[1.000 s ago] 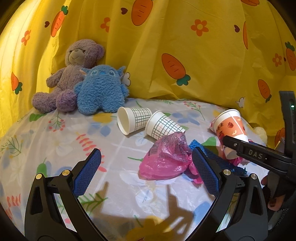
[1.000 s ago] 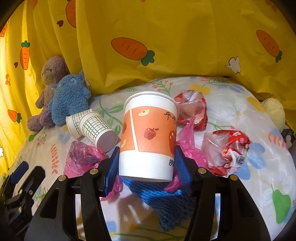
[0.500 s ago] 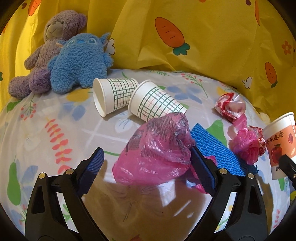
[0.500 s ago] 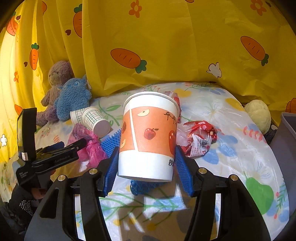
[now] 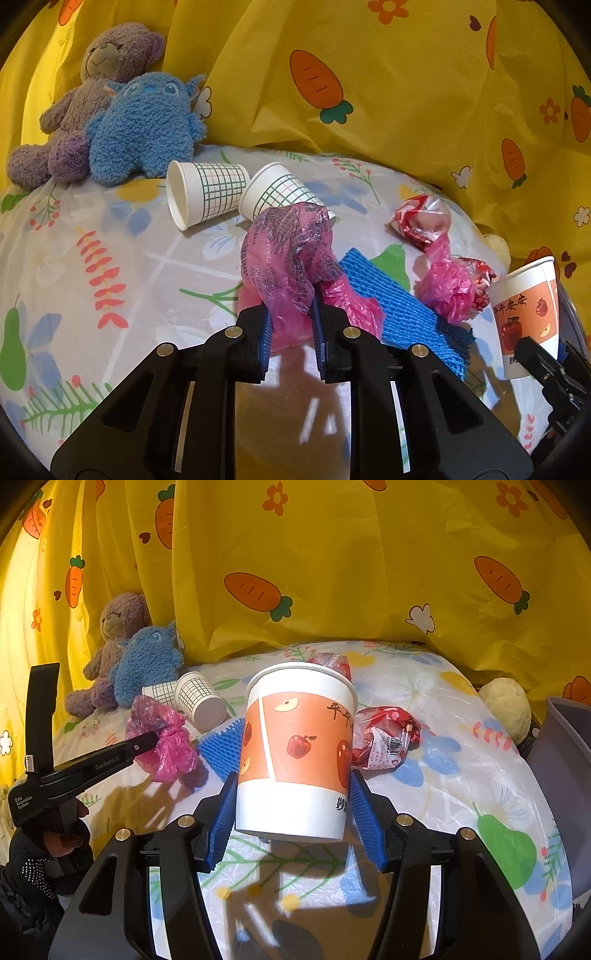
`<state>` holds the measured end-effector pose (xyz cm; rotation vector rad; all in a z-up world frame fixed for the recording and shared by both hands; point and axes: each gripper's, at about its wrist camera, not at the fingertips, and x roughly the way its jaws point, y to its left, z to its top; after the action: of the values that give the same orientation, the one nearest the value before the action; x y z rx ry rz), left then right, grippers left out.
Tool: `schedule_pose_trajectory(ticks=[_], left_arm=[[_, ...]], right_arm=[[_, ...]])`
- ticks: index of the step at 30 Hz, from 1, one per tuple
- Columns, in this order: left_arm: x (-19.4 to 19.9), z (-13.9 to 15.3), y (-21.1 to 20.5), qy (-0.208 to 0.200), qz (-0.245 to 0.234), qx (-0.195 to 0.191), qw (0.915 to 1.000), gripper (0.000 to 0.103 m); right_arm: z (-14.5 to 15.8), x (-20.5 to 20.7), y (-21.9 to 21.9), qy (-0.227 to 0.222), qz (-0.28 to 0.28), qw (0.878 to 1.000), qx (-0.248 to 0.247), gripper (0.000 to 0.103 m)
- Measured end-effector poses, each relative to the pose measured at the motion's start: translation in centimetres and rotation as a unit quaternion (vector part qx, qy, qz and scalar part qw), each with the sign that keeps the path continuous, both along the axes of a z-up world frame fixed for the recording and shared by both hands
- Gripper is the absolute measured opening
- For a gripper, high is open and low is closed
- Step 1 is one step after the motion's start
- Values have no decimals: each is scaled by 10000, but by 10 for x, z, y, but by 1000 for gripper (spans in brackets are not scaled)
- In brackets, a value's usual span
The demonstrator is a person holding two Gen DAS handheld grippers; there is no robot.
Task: Collect trash
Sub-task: 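Grasp orange apple-print cup with right gripper while left gripper grasps pink bag, then carry the orange cup and pink bag over the grey bin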
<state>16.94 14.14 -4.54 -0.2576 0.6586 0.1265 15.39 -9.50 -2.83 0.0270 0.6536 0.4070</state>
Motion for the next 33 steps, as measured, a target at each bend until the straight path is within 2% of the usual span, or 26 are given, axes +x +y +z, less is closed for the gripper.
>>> schedule_pose_trajectory(ticks=[9, 15, 26, 33], left_arm=[[-45, 38, -22, -755, -37, 21, 9971, 15], [-65, 55, -42, -1109, -283, 15, 9934, 15], [-66, 66, -88, -1282, -866, -11, 9880, 14], [-54, 77, -142, -1360, -1399, 172, 9806, 15]], right_arm=[[13, -21, -15, -275, 29, 9996, 80, 58], [18, -32, -30, -384, -7, 9992, 96, 58], [24, -46, -67, -541, -262, 9982, 74, 58], [35, -52, -104, -713, -578, 9958, 74, 58]])
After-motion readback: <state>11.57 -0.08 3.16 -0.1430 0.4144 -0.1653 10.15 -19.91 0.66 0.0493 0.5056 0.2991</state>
